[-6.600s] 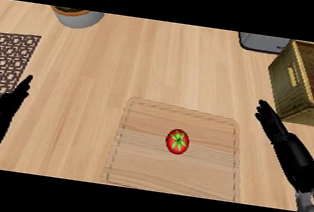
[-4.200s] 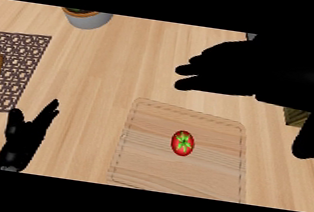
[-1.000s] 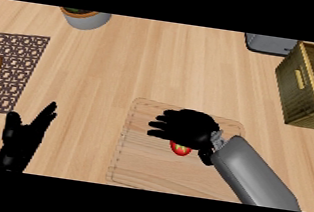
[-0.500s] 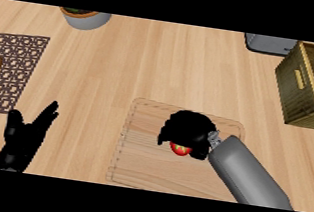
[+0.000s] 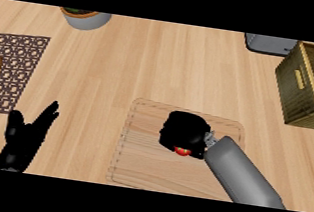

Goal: Pick the tomato from the cutting board and place it in the basket

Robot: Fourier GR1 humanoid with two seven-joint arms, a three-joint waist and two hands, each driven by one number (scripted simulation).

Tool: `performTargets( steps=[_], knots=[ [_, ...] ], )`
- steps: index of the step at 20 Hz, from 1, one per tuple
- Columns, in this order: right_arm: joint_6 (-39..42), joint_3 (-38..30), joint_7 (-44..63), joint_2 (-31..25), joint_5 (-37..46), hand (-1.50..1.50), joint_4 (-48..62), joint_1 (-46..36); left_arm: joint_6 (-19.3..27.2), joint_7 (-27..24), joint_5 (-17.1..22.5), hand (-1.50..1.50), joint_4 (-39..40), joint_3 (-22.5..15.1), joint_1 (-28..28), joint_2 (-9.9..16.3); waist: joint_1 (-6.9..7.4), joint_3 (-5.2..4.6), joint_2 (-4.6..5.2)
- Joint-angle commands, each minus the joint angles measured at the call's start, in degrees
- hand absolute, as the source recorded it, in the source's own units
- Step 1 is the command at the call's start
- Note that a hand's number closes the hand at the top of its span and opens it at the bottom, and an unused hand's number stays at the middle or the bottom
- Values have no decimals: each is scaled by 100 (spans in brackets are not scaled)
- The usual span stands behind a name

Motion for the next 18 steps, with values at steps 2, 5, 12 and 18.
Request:
performTargets(
  steps=[2, 5, 12, 18],
  knots=[
    [303, -739, 1305, -5, -78, 150, -247, 461, -208, -18, 223, 0, 213, 166, 335, 70, -169, -66, -3],
    [508, -1896, 2491, -353, -319, 150, -210, 655, 169, 78, 29, 0, 102, 176, 482, -26, -615, -69, -83],
    [697, -2869, 4506, 241, -662, 150, -2096, 1109, 62, 135, 140, 0, -151, 209, 705, -1, -500, -75, -111],
    [-40, -4083, 4870, 939, -3014, 150, -3418, 1070, 131, 168, 103, 0, -183, 211, 704, -40, -539, -47, -132]
  ],
)
